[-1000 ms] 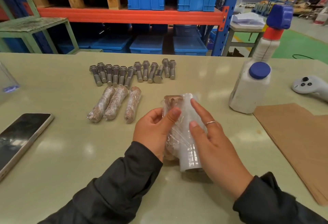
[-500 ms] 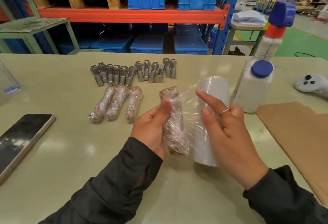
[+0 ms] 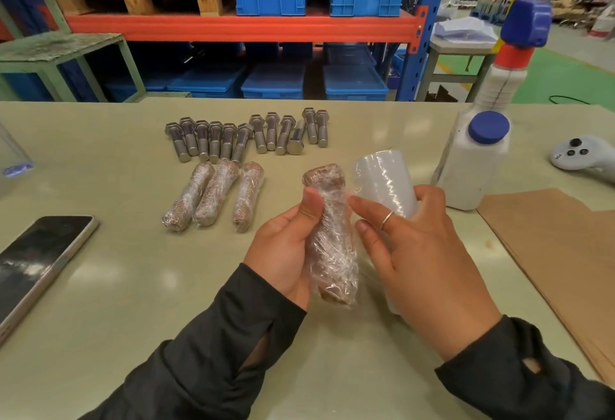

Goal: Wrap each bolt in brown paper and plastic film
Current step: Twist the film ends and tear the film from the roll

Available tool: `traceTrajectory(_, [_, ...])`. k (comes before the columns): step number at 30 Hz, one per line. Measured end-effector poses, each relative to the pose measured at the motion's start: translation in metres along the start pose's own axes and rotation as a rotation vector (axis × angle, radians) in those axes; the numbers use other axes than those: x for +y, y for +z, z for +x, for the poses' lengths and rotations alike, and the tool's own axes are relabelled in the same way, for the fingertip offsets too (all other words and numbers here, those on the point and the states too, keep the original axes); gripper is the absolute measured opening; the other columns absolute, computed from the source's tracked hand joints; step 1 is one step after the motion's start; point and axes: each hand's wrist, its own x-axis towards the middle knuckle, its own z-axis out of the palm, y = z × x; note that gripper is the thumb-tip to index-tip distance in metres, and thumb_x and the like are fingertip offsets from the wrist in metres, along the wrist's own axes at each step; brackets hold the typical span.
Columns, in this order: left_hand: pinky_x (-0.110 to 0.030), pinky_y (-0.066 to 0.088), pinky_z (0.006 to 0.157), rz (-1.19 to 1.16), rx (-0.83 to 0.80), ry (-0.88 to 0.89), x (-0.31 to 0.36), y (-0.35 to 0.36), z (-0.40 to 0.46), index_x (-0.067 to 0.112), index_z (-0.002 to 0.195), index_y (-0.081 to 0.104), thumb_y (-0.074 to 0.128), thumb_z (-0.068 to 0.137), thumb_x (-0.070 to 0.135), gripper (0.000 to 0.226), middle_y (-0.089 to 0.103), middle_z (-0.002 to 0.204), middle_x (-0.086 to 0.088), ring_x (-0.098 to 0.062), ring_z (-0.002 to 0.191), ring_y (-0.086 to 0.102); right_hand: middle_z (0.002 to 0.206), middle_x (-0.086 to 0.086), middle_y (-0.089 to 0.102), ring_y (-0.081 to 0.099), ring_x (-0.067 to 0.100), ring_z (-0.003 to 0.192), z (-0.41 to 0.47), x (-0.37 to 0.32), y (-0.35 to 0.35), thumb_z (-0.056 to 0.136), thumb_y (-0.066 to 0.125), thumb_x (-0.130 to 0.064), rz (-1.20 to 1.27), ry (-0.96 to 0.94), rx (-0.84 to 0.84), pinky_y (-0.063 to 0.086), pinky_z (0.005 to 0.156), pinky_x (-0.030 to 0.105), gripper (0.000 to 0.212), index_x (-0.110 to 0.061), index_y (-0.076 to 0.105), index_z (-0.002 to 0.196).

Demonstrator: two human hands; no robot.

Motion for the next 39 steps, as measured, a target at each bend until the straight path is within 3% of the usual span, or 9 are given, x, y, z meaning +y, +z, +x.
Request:
traceTrajectory(3, [-0.034, 0.058, 0.074, -0.034, 0.007, -0.052, -0.002, 0.001, 0.001, 0.003, 0.101, 0.066, 0.058, 0.063, 0.043, 0.055, 0.071, 0.094, -0.015, -0.023, 0.083, 0.069, 0.113, 0.01, 0.038, 0.05, 0.032, 0.093, -0.001, -0.006, 0.003, 0.088, 0.04, -0.043, -0.059, 0.024, 0.026, 0.052, 0.073, 0.042, 0.041, -0.043, 0.053, 0.126])
traceTrajectory(7, [-0.046, 0.045, 0.097, -0.038, 0.019, -0.098, -0.005, 0.003, 0.001, 0.005, 0.117, 0.06, 0.055, 0.068, 0.048, 0.065, 0.063, 0.117, -0.019, -0.031, 0.11, 0.06, 0.113, 0.013, 0.041, 0.051, 0.035, 0.09, -0.003, -0.009, 0.007, 0.087, 0.044, -0.04, -0.087, 0.029, 0.066, 0.053, 0.07, 0.044, 0.04, -0.039, 0.056, 0.124])
traceTrajectory(12, [-0.034, 0.056, 0.081, -0.067, 0.068, -0.079, -0.008, 0.004, 0.001, 0.001, 0.114, 0.061, 0.061, 0.06, 0.046, 0.071, 0.068, 0.107, -0.016, -0.026, 0.097, 0.066, 0.12, 0.011, 0.034, 0.046, 0.032, 0.097, -0.003, -0.013, 0.008, 0.091, 0.038, -0.045, -0.165, 0.042, 0.025, 0.051, 0.076, 0.043, 0.039, -0.044, 0.048, 0.129])
traceTrajectory(17, [-0.038, 0.054, 0.081, 0.004, 0.163, -0.072, -0.011, 0.0, 0.003, -0.001, 0.113, 0.061, 0.064, 0.057, 0.046, 0.074, 0.067, 0.108, -0.019, -0.031, 0.097, 0.065, 0.122, 0.008, 0.027, 0.042, 0.028, 0.1, -0.003, -0.013, 0.009, 0.094, 0.039, -0.047, -0.207, 0.042, 0.007, 0.049, 0.08, 0.04, 0.035, -0.046, 0.041, 0.129])
traceTrajectory(21, [-0.031, 0.058, 0.067, 0.09, 0.162, -0.038, -0.014, -0.004, 0.003, 0.008, 0.094, 0.07, 0.065, 0.054, 0.051, 0.059, 0.072, 0.093, -0.012, -0.022, 0.081, 0.07, 0.122, 0.01, 0.03, 0.044, 0.03, 0.098, -0.002, -0.014, 0.009, 0.092, 0.04, -0.045, -0.208, 0.054, 0.004, 0.05, 0.077, 0.042, 0.036, -0.043, 0.046, 0.128])
traceTrajectory(25, [-0.037, 0.055, 0.078, 0.281, 0.181, 0.018, -0.018, -0.007, 0.002, 0.024, 0.073, 0.077, 0.06, 0.058, 0.058, 0.04, 0.073, 0.087, -0.005, -0.02, 0.081, 0.068, 0.123, 0.013, 0.034, 0.045, 0.033, 0.097, -0.002, -0.014, 0.009, 0.089, 0.043, -0.043, -0.205, 0.067, 0.021, 0.05, 0.075, 0.042, 0.039, -0.039, 0.05, 0.127])
traceTrajectory(29, [-0.037, 0.051, 0.09, 0.362, 0.087, 0.095, -0.022, -0.003, -0.002, 0.035, 0.084, 0.075, 0.063, 0.058, 0.064, 0.041, 0.072, 0.095, -0.001, -0.019, 0.093, 0.066, 0.126, 0.01, 0.027, 0.041, 0.03, 0.101, -0.001, -0.012, 0.01, 0.091, 0.04, -0.045, -0.206, 0.073, 0.017, 0.049, 0.077, 0.04, 0.041, -0.043, 0.042, 0.132])
traceTrajectory(34, [-0.023, 0.052, 0.067, 0.349, 0.013, 0.057, -0.029, 0.0, -0.003, 0.02, 0.078, 0.072, 0.074, 0.046, 0.05, 0.044, 0.072, 0.078, -0.003, -0.016, 0.073, 0.066, 0.128, 0.013, 0.028, 0.041, 0.031, 0.1, -0.005, -0.012, 0.01, 0.091, 0.043, -0.042, -0.192, 0.029, 0.023, 0.048, 0.077, 0.042, 0.044, -0.043, 0.041, 0.134])
traceTrajectory(39, [-0.043, 0.036, 0.076, 0.22, 0.052, -0.012, -0.027, 0.001, -0.001, 0.014, 0.073, 0.074, 0.077, 0.045, 0.047, 0.043, 0.054, 0.085, -0.021, -0.031, 0.082, 0.045, 0.129, 0.012, 0.031, 0.042, 0.031, 0.104, -0.006, -0.008, 0.009, 0.09, 0.046, -0.044, -0.085, -0.009, 0.05, 0.048, 0.083, 0.044, 0.039, -0.045, 0.049, 0.129])
